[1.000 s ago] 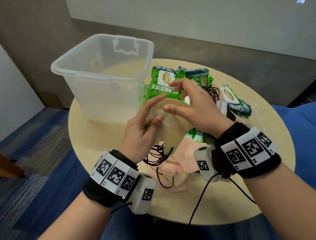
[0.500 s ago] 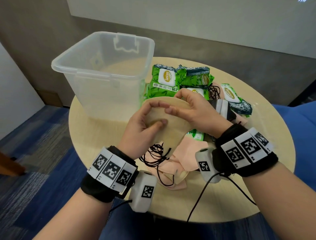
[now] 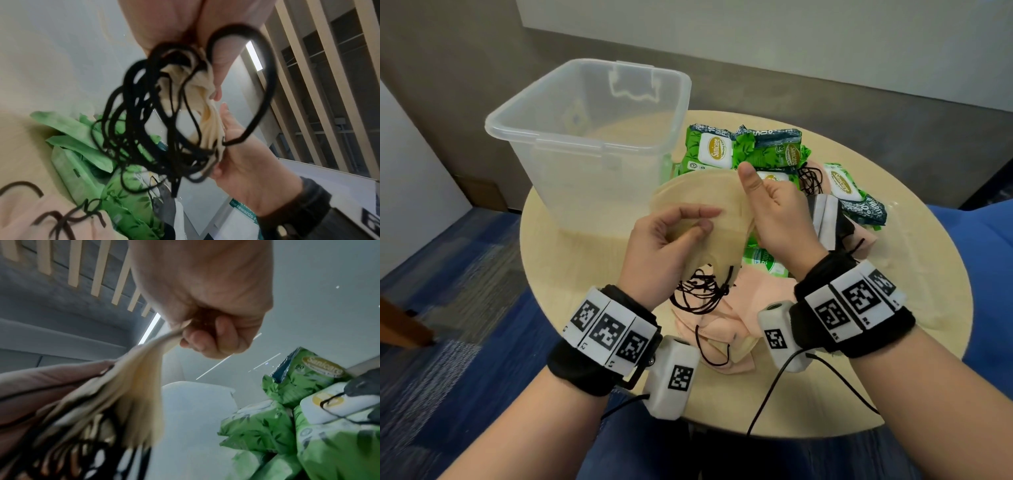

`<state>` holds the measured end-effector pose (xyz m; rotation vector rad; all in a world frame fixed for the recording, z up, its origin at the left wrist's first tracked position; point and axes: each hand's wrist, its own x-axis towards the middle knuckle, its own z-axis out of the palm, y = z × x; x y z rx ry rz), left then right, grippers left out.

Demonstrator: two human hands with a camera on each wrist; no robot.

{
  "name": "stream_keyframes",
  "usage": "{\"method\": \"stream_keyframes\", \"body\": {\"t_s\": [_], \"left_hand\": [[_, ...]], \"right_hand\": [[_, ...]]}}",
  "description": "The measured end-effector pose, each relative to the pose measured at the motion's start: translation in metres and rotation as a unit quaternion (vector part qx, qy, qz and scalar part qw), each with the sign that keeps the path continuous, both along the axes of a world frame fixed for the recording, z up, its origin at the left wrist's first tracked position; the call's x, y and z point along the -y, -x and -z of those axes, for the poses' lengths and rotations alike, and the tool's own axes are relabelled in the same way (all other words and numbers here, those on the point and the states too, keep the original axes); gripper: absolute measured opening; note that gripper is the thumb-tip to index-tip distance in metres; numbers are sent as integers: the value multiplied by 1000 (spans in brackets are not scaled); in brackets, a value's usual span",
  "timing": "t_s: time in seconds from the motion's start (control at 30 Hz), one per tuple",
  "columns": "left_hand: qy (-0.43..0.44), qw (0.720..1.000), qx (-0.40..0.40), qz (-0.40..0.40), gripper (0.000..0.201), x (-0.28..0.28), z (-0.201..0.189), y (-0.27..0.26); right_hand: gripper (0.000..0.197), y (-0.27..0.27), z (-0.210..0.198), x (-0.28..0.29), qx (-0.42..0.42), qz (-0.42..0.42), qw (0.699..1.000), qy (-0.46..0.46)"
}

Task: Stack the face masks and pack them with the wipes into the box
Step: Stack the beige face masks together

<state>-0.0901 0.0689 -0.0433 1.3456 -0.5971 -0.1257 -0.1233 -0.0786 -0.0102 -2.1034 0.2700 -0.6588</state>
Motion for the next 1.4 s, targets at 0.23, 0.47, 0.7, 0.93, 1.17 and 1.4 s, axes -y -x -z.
{"method": "stream_keyframes", "body": {"t_s": [0.23,0.47,0.7,0.93,1.17,1.4], "left_hand": [[-38,997,47,50,24,1,-2,-3],[-16,994,56,90,35,-6,5,-4],[-48,993,27,101,33,-7,12,-3],[-58,994,37,88,36,3,9,0],[-54,997,15,58,46,-6,14,-11],[-81,995,47,34,12,-13,6,-11]], "right_hand": [[20,1,-15,7,-98,-156,982,-30],[12,8,-37,22,-123,-206,967,-90],[33,6,-41,45,-53,-94,985,-137],[15,8,-42,43,-6,-64,990,-122],[15,11,-45,42,18,-59,992,-112],[18,11,-39,35,-67,-105,990,-65]]}}
